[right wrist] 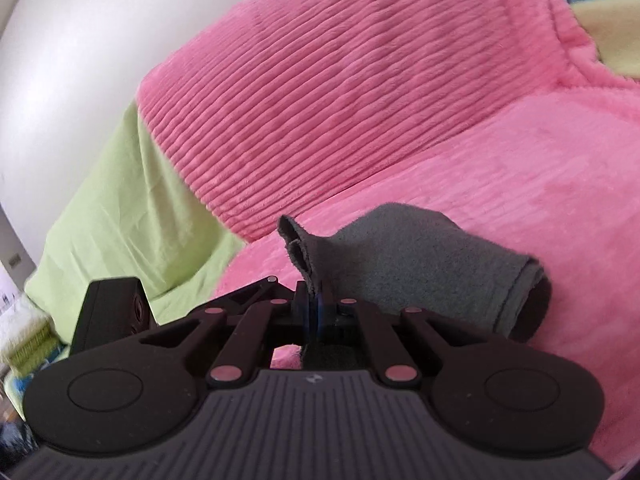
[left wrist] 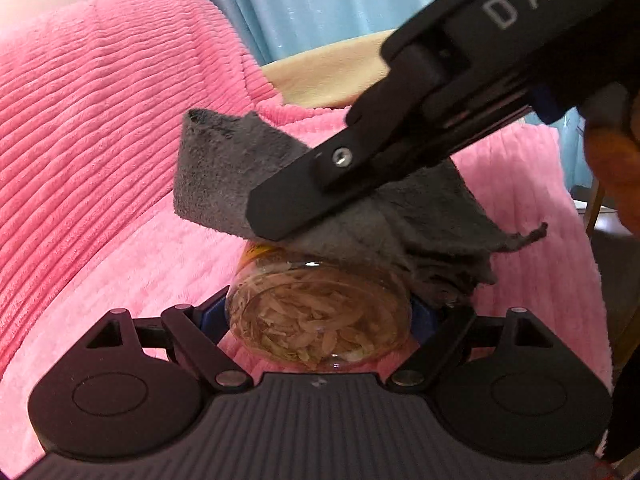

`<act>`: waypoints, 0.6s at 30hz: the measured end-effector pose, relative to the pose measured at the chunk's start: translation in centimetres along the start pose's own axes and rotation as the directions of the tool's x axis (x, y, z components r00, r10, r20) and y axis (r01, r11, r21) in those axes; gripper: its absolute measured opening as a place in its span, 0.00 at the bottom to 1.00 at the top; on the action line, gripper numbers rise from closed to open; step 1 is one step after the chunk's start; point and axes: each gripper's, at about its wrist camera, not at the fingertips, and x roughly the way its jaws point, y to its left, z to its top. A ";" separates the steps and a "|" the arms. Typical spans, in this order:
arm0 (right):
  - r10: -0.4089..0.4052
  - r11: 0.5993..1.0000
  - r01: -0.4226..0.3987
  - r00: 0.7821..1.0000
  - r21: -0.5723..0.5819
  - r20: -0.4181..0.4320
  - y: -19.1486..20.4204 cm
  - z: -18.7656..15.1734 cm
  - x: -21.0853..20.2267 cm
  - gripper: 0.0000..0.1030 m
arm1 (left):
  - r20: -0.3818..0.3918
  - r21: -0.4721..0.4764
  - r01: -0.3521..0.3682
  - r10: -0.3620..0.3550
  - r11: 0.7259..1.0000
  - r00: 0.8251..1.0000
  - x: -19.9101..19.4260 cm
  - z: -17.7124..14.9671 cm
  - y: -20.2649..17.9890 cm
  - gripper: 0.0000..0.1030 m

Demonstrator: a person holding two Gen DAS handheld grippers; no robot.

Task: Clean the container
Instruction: 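Wipe the cloth over the jar's side and base with the right gripper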

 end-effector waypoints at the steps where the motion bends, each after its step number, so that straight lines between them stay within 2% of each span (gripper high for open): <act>1: -0.015 1.000 0.015 1.000 -0.003 0.010 -0.2 0.2 0.1 0.01 | 0.000 0.006 -0.003 0.003 1.000 1.000 0.1 0.1 -0.1 0.83; 3: -0.091 0.996 0.090 0.994 0.029 0.059 -1.1 0.9 0.3 0.01 | 0.003 0.021 -0.007 0.007 1.000 1.000 0.2 0.2 -0.3 0.82; 5: -0.126 0.991 0.122 0.989 0.053 0.082 -1.7 1.3 0.2 0.01 | 0.006 0.031 -0.010 0.010 0.999 1.000 0.3 0.2 -0.5 0.82; 8: -0.087 0.996 0.085 0.995 0.036 0.059 -1.1 1.0 0.0 0.02 | 0.004 0.031 -0.007 0.007 0.999 1.000 0.3 0.2 -0.3 0.82; 11: 0.013 1.000 -0.013 1.000 0.016 0.004 0.2 -0.3 0.1 0.02 | 0.002 0.029 -0.006 0.005 1.000 1.000 0.3 0.2 -0.2 0.82; 14: 0.021 1.000 -0.021 1.000 -0.015 -0.012 0.6 -0.3 0.4 0.01 | 0.002 0.029 -0.006 0.006 1.000 1.000 0.4 0.2 -0.2 0.82; 18: -0.107 0.994 0.106 0.992 0.024 0.072 -1.3 1.1 0.4 0.01 | 0.008 0.043 -0.013 0.013 0.999 1.000 0.5 0.4 -0.5 0.82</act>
